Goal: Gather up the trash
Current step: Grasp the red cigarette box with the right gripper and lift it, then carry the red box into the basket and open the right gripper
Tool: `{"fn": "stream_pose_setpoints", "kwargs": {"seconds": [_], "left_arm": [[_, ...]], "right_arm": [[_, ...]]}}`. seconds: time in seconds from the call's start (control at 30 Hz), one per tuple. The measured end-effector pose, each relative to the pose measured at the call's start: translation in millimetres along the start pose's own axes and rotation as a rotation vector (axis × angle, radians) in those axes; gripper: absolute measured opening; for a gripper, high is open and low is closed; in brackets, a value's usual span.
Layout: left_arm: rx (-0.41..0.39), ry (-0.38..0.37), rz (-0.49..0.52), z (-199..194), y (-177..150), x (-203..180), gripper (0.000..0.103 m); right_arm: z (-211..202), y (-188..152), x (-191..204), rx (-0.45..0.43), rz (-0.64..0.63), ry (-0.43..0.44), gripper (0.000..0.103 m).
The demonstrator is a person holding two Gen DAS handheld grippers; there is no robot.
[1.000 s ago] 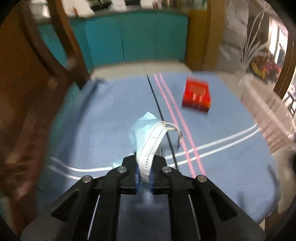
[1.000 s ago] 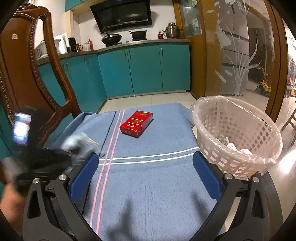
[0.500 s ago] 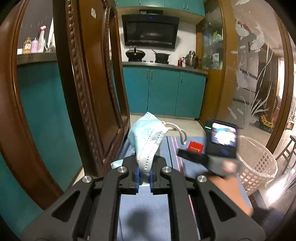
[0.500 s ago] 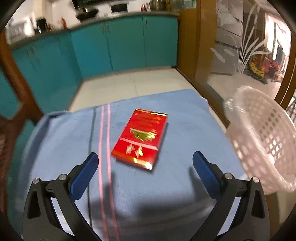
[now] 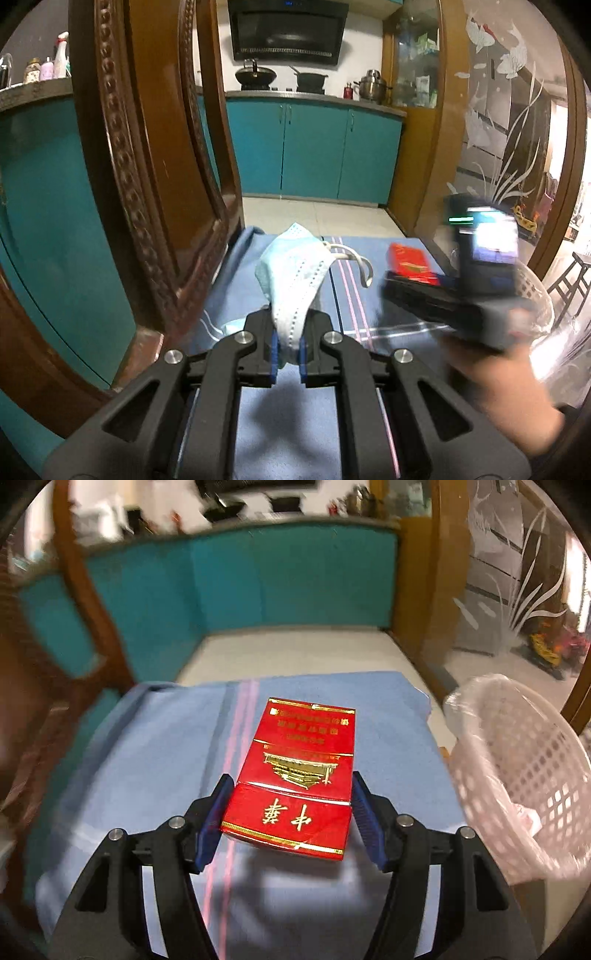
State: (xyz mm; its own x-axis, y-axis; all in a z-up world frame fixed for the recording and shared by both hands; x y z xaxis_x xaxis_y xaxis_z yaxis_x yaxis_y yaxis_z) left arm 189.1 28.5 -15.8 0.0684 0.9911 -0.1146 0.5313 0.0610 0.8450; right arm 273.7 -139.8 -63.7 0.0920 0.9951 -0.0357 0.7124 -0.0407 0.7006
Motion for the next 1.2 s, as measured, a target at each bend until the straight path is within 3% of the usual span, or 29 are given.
{"fn": "stream_pose_setpoints", "kwargs": {"seconds": [0.1,0.2,0.43,0.97,1.0,1.03,1.07,1.2], "left_arm": [[0.021,-0.003,0.006,6.5,-2.9,-2.7,0.009],[0.044,-0.012,0.008,14.4,-3.6,-7.5,0.009],[0.106,-0.039,0.022,25.3,-12.2,-15.0,0.009],[0.104,-0.013,0.049,27.2,-15.2,-21.9,0.009],[0.105,-0.014,0.048,27.2,-15.2,-21.6,0.009],[0.106,-0.014,0.046,27.3,-15.2,-21.3,0.009],[0.106,-0.014,0.045,27.5,-14.9,-20.8,0.009],[0.105,-0.016,0.046,27.5,-14.8,-20.9,0.009]], "right_arm": [[-63.8,-20.2,-18.2,-0.065,0.004,0.104,0.062],[-102.1,-38.9,-27.8,-0.14,-0.005,0.119,0.062],[-94.4,-56.1,-33.1,-0.151,-0.065,0.054,0.062],[-92.4,-58.2,-58.5,-0.168,-0.035,0.051,0.06],[-92.4,-55.9,-62.8,-0.174,-0.02,0.052,0.059],[-92.2,-52.3,-68.8,-0.18,0.001,0.058,0.039],[-91.3,-47.8,-76.2,-0.18,0.023,0.063,0.029],[-89.6,-35.8,-104.3,-0.202,0.11,0.065,0.023]]}}
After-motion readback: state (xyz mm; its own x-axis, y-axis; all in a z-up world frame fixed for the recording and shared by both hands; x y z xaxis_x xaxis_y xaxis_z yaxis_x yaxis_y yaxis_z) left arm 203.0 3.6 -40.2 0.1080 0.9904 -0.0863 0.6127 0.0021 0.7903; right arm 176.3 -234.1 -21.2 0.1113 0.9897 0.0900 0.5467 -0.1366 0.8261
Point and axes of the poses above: each gripper's, at about its wrist camera, not at the fingertips, and z roughly the way its jaws point, x to its left, y to its top, the point moved 3 cm from there along z, roughly the way its jaws point, and after that the axes turned 7 degrees about -y, right-handed, at the moved point
